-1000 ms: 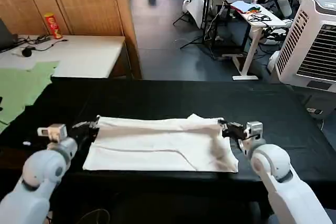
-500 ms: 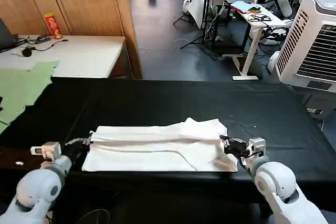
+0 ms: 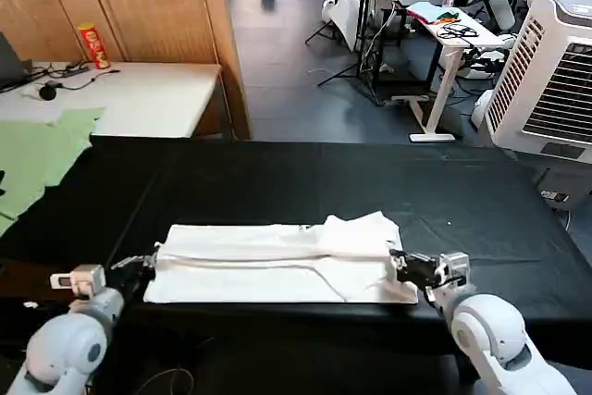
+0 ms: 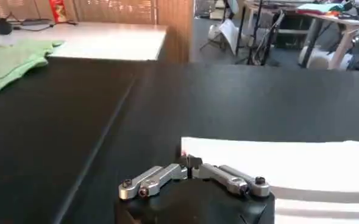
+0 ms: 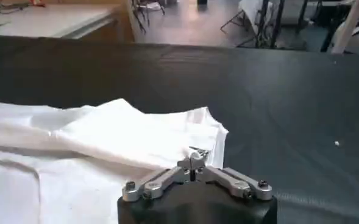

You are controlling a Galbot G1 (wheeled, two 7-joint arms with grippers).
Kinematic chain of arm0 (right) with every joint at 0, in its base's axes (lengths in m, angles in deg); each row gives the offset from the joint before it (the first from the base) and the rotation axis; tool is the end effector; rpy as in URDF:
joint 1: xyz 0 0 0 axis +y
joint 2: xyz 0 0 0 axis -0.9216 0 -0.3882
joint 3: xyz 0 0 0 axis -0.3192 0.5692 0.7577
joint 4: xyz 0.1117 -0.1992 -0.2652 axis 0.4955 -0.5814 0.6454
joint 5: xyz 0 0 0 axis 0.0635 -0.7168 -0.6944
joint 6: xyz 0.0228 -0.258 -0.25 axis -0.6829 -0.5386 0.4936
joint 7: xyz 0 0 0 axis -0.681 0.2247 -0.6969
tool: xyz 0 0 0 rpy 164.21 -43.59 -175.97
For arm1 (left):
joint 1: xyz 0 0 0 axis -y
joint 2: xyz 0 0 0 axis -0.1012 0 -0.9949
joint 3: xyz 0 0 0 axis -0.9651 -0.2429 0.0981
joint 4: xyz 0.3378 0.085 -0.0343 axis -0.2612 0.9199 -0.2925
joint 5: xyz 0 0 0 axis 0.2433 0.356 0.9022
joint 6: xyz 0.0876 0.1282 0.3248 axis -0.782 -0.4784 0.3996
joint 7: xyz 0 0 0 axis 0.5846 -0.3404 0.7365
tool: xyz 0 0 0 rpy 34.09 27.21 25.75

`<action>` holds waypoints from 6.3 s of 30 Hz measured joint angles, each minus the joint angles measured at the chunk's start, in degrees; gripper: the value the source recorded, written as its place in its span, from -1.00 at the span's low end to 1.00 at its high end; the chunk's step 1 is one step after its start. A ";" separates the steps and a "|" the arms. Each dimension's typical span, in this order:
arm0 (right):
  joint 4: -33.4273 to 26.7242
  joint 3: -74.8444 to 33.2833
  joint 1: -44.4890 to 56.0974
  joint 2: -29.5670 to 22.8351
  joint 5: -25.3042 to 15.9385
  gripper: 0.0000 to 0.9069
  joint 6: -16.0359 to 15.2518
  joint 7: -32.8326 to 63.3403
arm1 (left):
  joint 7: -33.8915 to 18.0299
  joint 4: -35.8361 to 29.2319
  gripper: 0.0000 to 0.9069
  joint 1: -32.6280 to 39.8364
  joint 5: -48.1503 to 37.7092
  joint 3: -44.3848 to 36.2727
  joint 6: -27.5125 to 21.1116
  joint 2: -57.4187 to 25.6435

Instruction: Fold and organize the clothes.

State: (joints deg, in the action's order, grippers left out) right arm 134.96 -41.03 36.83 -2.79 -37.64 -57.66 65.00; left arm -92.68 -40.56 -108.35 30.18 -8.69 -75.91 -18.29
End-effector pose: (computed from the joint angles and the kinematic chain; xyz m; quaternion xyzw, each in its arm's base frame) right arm 0.2684 -0.0781 -0.2393 0.1182 -0.9492 0.0160 0.2912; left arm 0.2358 0.1457 -0.2459 0.0044 -0.9675 0.0126 0.2527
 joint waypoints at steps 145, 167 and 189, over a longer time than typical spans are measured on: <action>0.38 -1.62 -2.96 -12.48 -8.34 0.94 7.05 1.98 | 6.01 11.64 -1.00 4.59 18.47 -2.90 12.34 6.89; 1.22 -2.40 -0.10 -14.80 -10.36 0.94 7.54 1.96 | 2.82 6.67 -1.00 2.93 23.48 -3.41 11.58 -0.77; 1.49 -5.09 2.61 -15.21 -12.63 0.94 8.35 1.17 | -0.91 -0.68 -1.00 13.60 12.73 -31.07 4.32 17.76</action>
State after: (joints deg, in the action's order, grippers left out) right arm 136.45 -46.12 39.44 -18.00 -50.27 -49.31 66.18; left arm -93.58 -41.24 -94.76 42.91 -39.76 -71.59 -0.53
